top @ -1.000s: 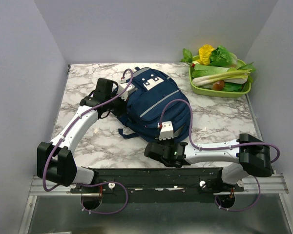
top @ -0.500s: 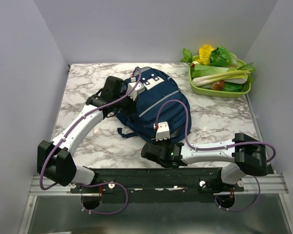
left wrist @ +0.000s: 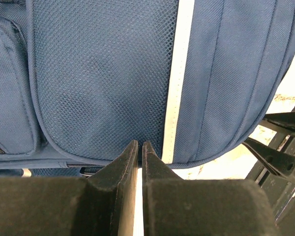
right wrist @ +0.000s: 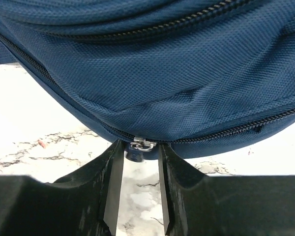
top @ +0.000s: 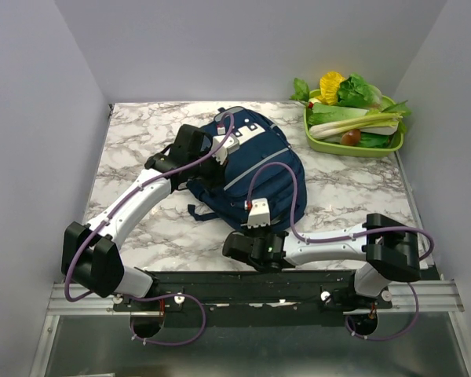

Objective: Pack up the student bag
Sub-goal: Adjust the student bag at the center of the board.

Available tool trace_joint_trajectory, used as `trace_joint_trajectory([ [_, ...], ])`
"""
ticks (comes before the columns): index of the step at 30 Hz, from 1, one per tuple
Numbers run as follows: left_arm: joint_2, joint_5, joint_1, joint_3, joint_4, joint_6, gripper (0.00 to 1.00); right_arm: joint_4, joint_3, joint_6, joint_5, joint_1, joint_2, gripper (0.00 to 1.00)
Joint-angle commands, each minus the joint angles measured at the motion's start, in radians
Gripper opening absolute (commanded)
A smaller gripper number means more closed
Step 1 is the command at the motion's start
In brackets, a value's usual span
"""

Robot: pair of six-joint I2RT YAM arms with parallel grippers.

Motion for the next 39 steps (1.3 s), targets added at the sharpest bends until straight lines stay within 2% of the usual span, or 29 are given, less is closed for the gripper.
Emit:
trace_joint_trajectory([
  [1, 0.007, 0.01, -0.012, 0.015, -0.006, -0.014, 0.15, -0.023, 0.047, 0.137, 0.079, 0.008, 0.019, 0.33],
  [7, -0.007, -0.004, -0.012, 0.029, -0.019, 0.009, 0.14, -0.029, -0.016, 0.179, 0.09, 0.03, -0.07, 0.19],
  [11, -0.026, -0.018, -0.012, 0.046, -0.046, 0.035, 0.14, -0.037, -0.055, 0.194, 0.076, 0.053, -0.124, 0.07],
  [15, -0.039, -0.036, -0.012, 0.049, -0.061, 0.057, 0.14, -0.041, -0.08, 0.202, 0.064, 0.069, -0.167, 0.01],
  [21, -0.061, -0.024, -0.012, 0.058, -0.08, 0.063, 0.14, -0.052, -0.115, 0.229, 0.039, 0.077, -0.208, 0.01],
  [28, -0.115, 0.12, -0.041, 0.03, -0.091, 0.087, 0.17, -0.015, -0.184, 0.291, 0.018, 0.077, -0.297, 0.01],
  [32, -0.145, 0.169, -0.104, -0.023, -0.019, 0.109, 0.25, 0.061, -0.241, 0.281, -0.024, 0.077, -0.349, 0.01],
  [39, -0.138, 0.13, -0.262, -0.101, 0.034, 0.201, 0.32, 0.086, -0.307, 0.326, -0.053, 0.076, -0.426, 0.01],
])
